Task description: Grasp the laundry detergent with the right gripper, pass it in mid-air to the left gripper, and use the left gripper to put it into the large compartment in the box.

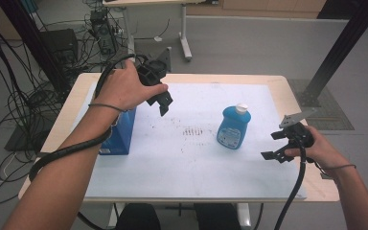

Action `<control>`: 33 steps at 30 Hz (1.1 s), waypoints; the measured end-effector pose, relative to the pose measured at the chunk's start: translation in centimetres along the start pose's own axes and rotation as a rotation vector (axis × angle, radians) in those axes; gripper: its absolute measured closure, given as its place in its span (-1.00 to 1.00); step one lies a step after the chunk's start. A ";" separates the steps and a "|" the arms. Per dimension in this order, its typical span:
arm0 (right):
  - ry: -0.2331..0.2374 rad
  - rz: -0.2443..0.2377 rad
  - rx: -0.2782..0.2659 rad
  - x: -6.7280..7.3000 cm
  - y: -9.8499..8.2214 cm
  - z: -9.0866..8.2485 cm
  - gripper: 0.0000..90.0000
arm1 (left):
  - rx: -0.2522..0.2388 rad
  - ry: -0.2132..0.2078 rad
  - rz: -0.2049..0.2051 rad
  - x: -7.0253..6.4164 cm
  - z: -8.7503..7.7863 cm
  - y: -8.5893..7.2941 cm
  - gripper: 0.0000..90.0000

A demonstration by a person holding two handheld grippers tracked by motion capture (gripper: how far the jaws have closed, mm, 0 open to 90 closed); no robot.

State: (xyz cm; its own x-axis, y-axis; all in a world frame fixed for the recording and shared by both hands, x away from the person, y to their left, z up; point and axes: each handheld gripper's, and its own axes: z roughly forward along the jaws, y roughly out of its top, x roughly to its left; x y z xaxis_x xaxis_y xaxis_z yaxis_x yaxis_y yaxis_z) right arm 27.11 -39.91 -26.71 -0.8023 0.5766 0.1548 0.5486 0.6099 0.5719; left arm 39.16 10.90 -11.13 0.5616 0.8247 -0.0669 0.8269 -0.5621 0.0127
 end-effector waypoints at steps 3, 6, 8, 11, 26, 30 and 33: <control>0.000 -0.009 -0.020 0.0 -0.6 0.3 -0.88 | 0.013 -0.002 0.003 0.1 0.4 0.1 -0.87; 0.009 -0.009 -0.050 -0.2 -1.3 0.4 -0.88 | 0.017 -0.006 -0.007 0.2 0.6 0.2 -0.87; 0.017 -0.012 -0.064 -0.3 -1.7 0.4 -0.88 | 0.019 -0.006 -0.002 0.2 0.6 0.3 -0.87; 0.024 -0.019 -0.102 -0.3 -2.4 0.6 -0.89 | 0.014 -0.010 0.000 0.3 0.6 0.3 -0.87; 0.005 -0.036 -0.240 -0.4 -5.4 1.3 -0.89 | 0.016 -0.014 -0.002 0.4 0.8 0.4 -0.87; 0.008 -0.050 -0.293 -0.6 -6.5 1.8 -0.89 | 0.009 -0.020 -0.004 0.4 0.8 0.3 -0.88; 0.006 -0.048 -0.309 -0.6 -6.9 2.0 -0.89 | 0.008 -0.021 -0.005 0.5 0.8 0.3 -0.88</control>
State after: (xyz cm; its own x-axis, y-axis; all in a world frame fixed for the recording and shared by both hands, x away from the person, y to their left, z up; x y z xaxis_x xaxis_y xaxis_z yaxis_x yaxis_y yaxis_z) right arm 24.29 -43.39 -32.38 -0.8274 0.5472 0.1262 0.4134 0.4415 0.7963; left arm 39.63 11.09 -11.94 0.5568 0.8259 -0.0882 0.8294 -0.5587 0.0048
